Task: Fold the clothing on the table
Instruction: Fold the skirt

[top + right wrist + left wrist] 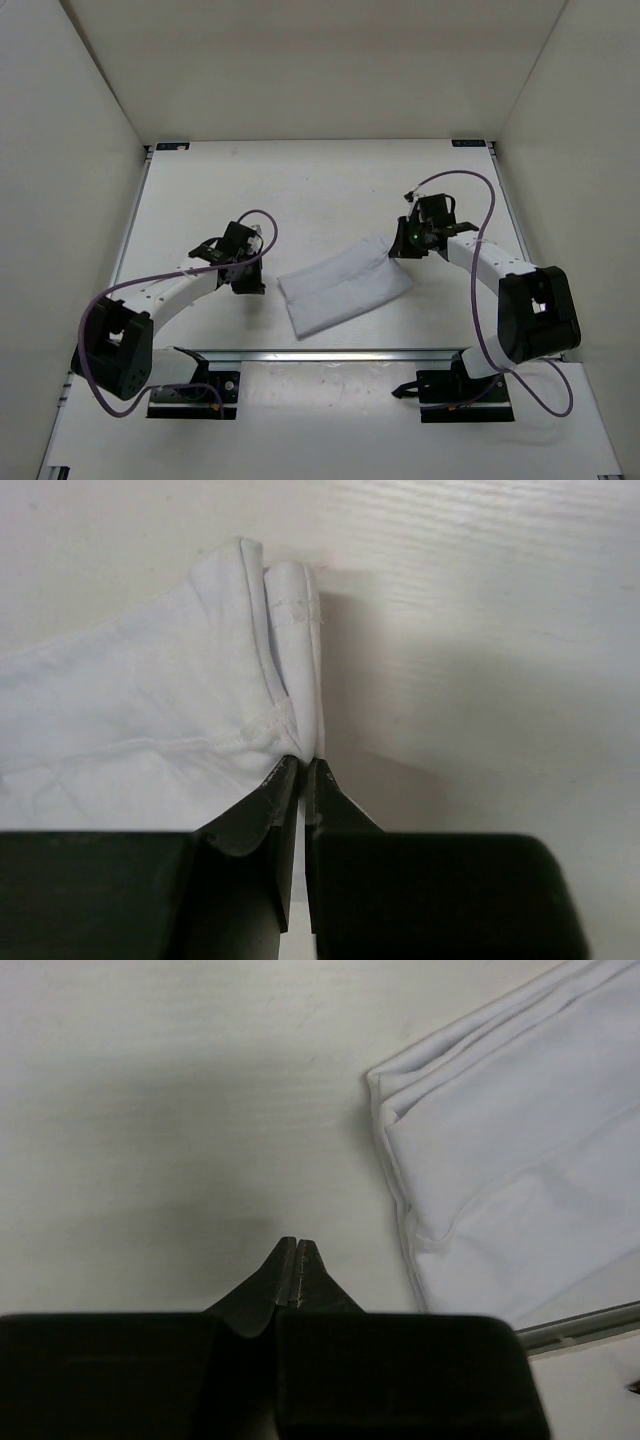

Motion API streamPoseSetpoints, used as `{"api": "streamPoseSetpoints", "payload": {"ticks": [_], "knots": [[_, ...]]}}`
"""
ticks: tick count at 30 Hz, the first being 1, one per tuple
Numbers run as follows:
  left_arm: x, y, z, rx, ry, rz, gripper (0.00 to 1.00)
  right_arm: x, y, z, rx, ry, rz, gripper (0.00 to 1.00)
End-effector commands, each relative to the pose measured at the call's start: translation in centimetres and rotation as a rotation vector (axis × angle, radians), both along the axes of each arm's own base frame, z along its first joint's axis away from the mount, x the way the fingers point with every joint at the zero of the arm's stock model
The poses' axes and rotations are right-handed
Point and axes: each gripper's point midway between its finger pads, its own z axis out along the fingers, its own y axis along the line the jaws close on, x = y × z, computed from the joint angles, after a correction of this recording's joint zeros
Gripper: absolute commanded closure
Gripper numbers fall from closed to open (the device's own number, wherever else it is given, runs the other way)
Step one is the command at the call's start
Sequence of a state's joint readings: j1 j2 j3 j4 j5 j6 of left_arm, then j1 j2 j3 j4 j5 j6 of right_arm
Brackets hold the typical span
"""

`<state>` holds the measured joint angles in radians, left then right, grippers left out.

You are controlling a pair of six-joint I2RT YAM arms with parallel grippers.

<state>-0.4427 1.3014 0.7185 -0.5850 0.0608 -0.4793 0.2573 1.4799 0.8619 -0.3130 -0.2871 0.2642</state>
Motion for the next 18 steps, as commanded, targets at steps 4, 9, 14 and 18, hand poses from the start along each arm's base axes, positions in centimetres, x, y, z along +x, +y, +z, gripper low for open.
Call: {"api": "streamPoseSetpoints", "payload": {"ticks": [4,9,14,18], "knots": [[3.7,-5.7,3.7,-0.165,-0.118,-0.106,1.00,1.0,-1.3,-0.9,-0.049,0.007,-0.017,1.00],[2.2,-8.9,2.4,-0.247,-0.064,-0.172,1.00,0.3,-1.5,-2.1,-0.035,0.039,-0.040,1.00],[1.0,-8.4,0.5,-0.194,-0.019,-0.174,1.00,0.5,-2.2,-1.8,-0.027,0.020,-0.051,1.00],[0.2,-7.9,-0.9,-0.166,0.008,-0.185,1.00,1.4,-2.5,-0.5,-0.025,0.007,-0.040,1.00]]}}
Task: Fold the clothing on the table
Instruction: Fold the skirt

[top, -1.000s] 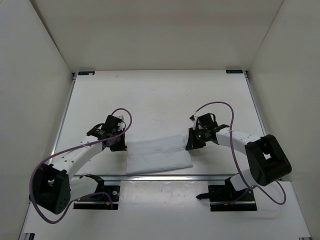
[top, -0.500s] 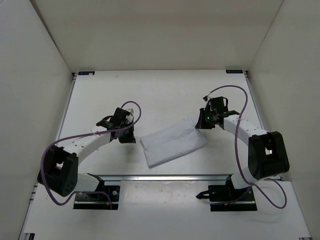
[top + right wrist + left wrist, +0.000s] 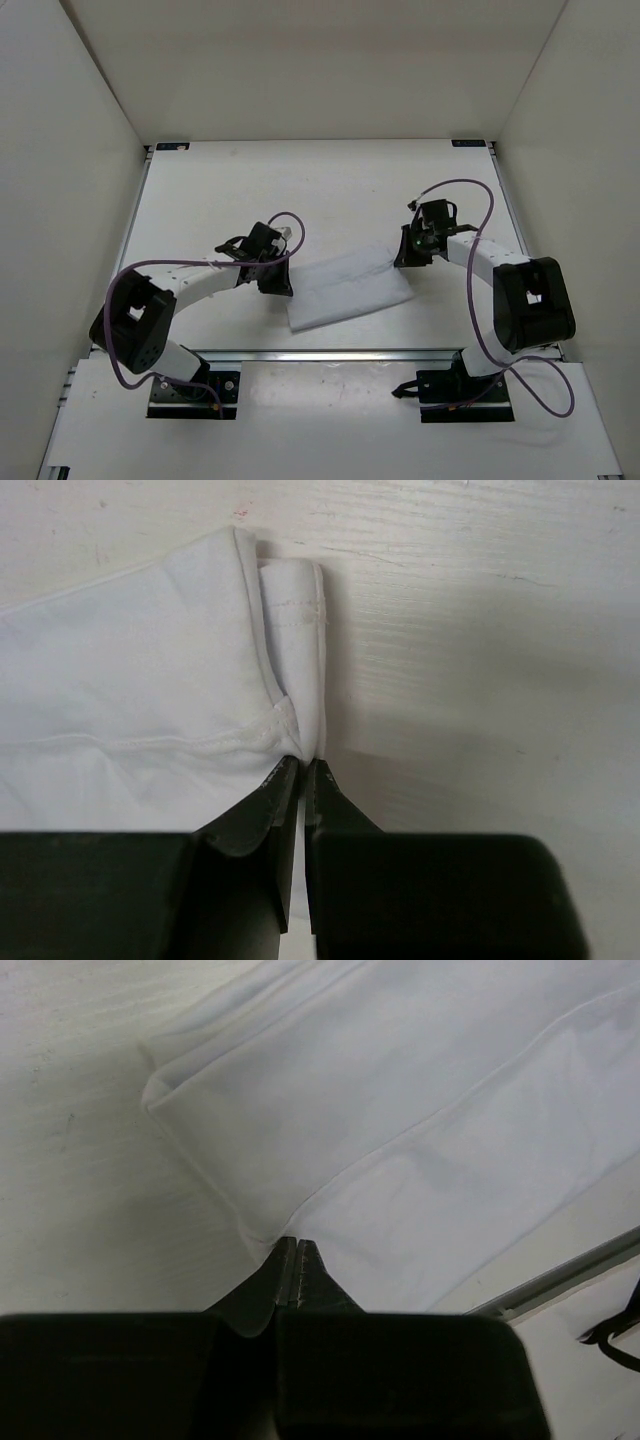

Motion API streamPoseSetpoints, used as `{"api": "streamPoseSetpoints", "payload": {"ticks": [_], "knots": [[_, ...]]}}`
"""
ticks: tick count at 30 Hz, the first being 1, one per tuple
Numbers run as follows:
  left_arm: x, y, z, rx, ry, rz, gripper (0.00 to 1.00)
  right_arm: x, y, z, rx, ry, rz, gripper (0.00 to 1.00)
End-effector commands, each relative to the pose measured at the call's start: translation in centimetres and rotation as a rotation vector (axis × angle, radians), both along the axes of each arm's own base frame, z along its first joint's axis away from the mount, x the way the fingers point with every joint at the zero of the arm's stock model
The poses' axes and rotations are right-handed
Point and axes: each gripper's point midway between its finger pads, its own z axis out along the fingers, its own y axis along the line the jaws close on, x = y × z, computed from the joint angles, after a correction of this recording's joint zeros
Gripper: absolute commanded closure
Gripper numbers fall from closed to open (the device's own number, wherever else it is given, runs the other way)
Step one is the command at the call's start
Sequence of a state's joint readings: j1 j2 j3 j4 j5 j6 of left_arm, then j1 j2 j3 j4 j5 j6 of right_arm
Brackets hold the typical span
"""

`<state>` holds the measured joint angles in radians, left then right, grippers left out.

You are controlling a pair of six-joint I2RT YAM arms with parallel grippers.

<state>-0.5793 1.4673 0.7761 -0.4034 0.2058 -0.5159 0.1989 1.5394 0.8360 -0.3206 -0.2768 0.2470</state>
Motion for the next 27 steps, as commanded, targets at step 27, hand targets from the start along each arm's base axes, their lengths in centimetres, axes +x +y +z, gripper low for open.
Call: {"api": "streamPoseSetpoints", "payload": {"ticks": [27], "knots": [[4.2,-7.0,-3.5,-0.106,0.059,-0.077,1.00,-3.9,19.9,10.3,0.380,-0.054,0.408,1.00]]}}
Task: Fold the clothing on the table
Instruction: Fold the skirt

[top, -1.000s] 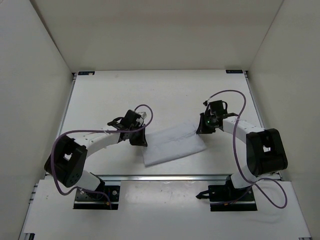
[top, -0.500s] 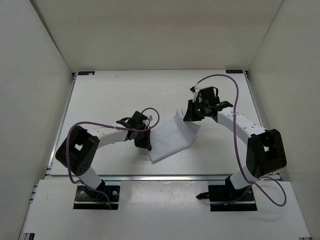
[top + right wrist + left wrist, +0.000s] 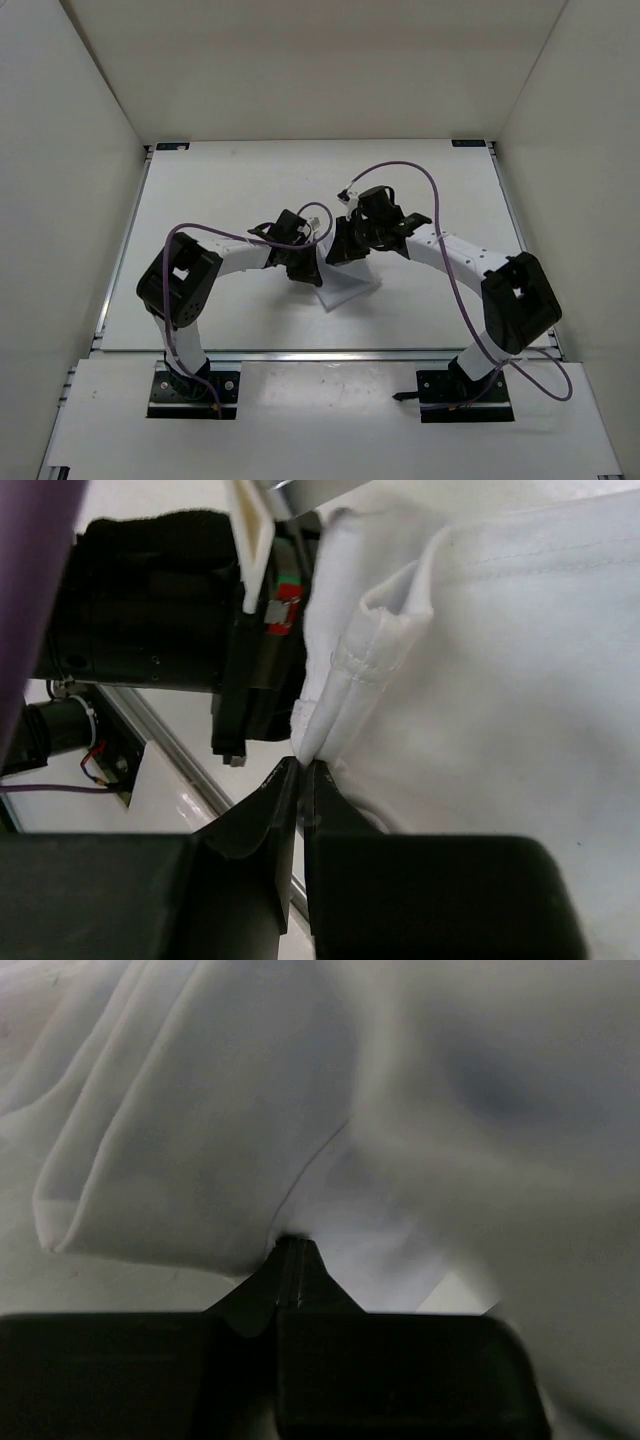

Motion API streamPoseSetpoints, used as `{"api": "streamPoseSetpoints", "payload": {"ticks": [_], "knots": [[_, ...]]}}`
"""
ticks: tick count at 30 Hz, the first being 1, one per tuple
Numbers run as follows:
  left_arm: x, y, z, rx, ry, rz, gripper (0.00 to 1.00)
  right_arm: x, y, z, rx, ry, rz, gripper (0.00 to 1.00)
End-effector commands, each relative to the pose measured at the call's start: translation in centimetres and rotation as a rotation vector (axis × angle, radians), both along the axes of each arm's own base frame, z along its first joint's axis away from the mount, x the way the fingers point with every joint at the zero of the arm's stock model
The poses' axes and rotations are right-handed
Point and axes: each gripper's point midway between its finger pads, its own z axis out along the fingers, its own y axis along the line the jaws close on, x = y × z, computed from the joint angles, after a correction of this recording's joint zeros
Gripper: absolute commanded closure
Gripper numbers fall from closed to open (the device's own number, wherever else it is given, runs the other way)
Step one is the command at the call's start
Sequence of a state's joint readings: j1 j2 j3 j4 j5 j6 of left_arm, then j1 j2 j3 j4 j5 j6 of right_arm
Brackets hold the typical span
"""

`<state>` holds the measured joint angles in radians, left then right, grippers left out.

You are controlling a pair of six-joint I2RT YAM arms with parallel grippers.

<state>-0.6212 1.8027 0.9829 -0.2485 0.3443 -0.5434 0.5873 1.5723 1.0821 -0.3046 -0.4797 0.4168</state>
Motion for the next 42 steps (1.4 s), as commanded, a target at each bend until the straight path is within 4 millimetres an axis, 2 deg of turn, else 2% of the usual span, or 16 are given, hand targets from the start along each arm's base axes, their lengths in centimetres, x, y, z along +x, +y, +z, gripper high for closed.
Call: {"api": "streamPoseSetpoints", "payload": {"ticks": [1,14,16,18,19,20,21,22,26,28,30,32,33,34,38,42], "knots": [[0.8,0.3,-1.5,0.014,-0.002,0.019,1.00,-0.5,2.7,1.1,0.079,0.014,0.042,1.00],[1.0,1.3,-1.2,-0.058,0.023,0.058,1.00,-1.5,4.4,-3.3,0.079,0.142,0.069,1.00],[1.2,1.4,-0.7,-0.073,0.021,0.060,1.00,-1.4,4.0,-4.0,0.066,0.166,0.064,0.82],[1.6,1.7,0.1,-0.093,0.011,0.064,1.00,-0.3,4.3,-2.0,0.107,0.141,0.058,0.52],[1.6,1.6,0.3,-0.094,0.008,0.064,1.00,0.0,4.6,-1.1,0.128,0.125,0.063,0.42],[1.7,1.6,0.6,-0.097,-0.002,0.062,1.00,0.8,4.8,0.9,0.169,0.078,0.058,0.37],[1.5,1.7,0.5,-0.095,0.006,0.059,1.00,1.7,5.0,3.6,0.220,0.024,0.045,0.25],[1.8,1.7,0.8,-0.099,-0.007,0.061,1.00,2.4,5.0,5.0,0.248,-0.001,0.032,0.20],[1.7,1.8,0.9,-0.098,-0.003,0.060,1.00,4.0,4.1,11.7,0.339,-0.127,0.003,0.20],[1.5,1.8,0.8,-0.096,0.005,0.059,1.00,4.5,3.1,13.1,0.339,-0.171,-0.028,0.26],[1.9,2.0,1.3,-0.099,-0.006,0.066,1.00,4.5,1.3,12.6,0.286,-0.222,-0.070,0.29],[1.8,2.1,1.5,-0.106,-0.006,0.067,1.00,3.8,-1.1,8.7,0.221,-0.157,-0.115,0.37],[1.9,2.4,1.8,-0.110,-0.009,0.081,1.00,3.8,-2.1,7.7,0.216,-0.137,-0.131,0.41],[1.9,2.5,1.9,-0.112,-0.014,0.078,1.00,3.1,-3.2,5.3,0.196,-0.073,-0.144,0.48],[2.2,2.7,3.2,-0.142,-0.021,0.101,1.00,0.2,-4.8,-0.5,0.078,-0.011,-0.152,0.47],[2.6,2.8,5.1,-0.163,-0.052,0.125,1.00,-0.3,-5.0,-2.7,0.042,0.013,-0.161,0.51]]}}
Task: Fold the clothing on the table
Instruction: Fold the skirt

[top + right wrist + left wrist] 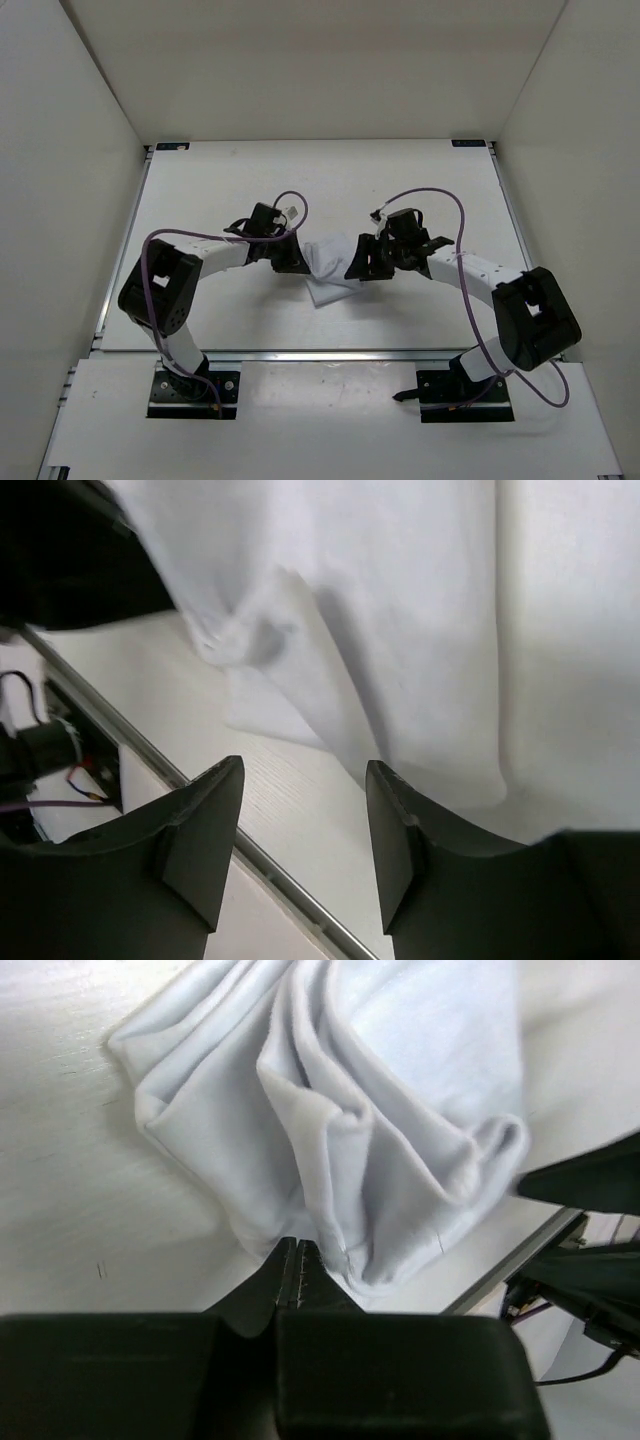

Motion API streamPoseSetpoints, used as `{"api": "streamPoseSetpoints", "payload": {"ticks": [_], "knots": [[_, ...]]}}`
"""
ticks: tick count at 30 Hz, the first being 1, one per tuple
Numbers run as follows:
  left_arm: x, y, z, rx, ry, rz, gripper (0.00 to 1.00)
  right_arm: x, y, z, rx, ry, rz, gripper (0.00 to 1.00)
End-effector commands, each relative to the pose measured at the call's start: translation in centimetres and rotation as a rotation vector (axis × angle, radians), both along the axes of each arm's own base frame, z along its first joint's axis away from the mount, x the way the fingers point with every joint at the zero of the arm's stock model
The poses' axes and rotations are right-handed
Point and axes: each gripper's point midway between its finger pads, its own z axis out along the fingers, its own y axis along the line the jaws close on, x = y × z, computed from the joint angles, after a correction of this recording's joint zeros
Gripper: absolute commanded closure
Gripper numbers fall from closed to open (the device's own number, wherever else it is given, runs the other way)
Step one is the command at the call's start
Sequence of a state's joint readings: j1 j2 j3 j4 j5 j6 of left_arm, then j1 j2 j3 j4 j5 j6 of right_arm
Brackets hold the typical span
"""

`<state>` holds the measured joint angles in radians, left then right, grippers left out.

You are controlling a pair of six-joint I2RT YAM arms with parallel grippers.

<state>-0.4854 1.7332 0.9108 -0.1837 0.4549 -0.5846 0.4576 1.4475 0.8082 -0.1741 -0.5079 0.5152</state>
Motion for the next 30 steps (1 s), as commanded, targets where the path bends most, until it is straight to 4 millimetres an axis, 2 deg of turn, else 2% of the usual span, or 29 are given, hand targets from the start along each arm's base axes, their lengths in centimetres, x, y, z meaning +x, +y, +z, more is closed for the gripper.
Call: {"api": "streamPoseSetpoints", "payload": {"ticks": [1,3,6,8,11,14,15,17,22,27,30], "knots": [[0.8,0.0,4.0,-0.049,-0.095,0.023,1.00,1.1,0.3,0.5,-0.005,-0.079,0.002,0.52],[0.8,0.1,4.5,-0.056,-0.100,0.036,1.00,1.7,0.4,0.3,-0.007,-0.090,-0.002,0.53],[0.5,0.1,4.5,-0.047,-0.085,0.030,1.00,2.8,0.6,0.6,-0.007,-0.104,-0.005,0.60],[0.2,0.3,4.4,-0.041,-0.084,0.032,1.00,3.5,0.5,0.8,-0.004,-0.108,-0.011,0.72],[-0.2,0.2,4.6,-0.065,-0.082,0.053,1.00,4.5,0.6,1.7,0.006,-0.156,-0.019,0.79],[0.2,0.2,4.7,-0.067,-0.084,0.062,1.00,4.9,0.6,1.4,0.001,-0.164,-0.018,0.81],[-0.1,0.0,4.1,-0.055,-0.070,0.053,1.00,5.0,0.6,0.8,-0.008,-0.158,-0.012,0.81],[0.0,-0.3,4.2,-0.060,-0.065,0.050,1.00,5.1,0.9,0.1,-0.014,-0.146,0.000,0.82],[0.4,-0.2,4.3,-0.061,-0.071,0.065,1.00,4.4,2.4,-1.6,-0.016,-0.087,0.061,0.91],[0.6,0.2,4.1,-0.057,-0.074,0.077,1.00,2.5,4.6,-0.5,0.058,-0.081,0.139,0.95],[1.0,0.6,4.3,-0.058,-0.077,0.087,1.00,1.1,5.4,1.1,0.109,-0.087,0.171,0.96]]}}
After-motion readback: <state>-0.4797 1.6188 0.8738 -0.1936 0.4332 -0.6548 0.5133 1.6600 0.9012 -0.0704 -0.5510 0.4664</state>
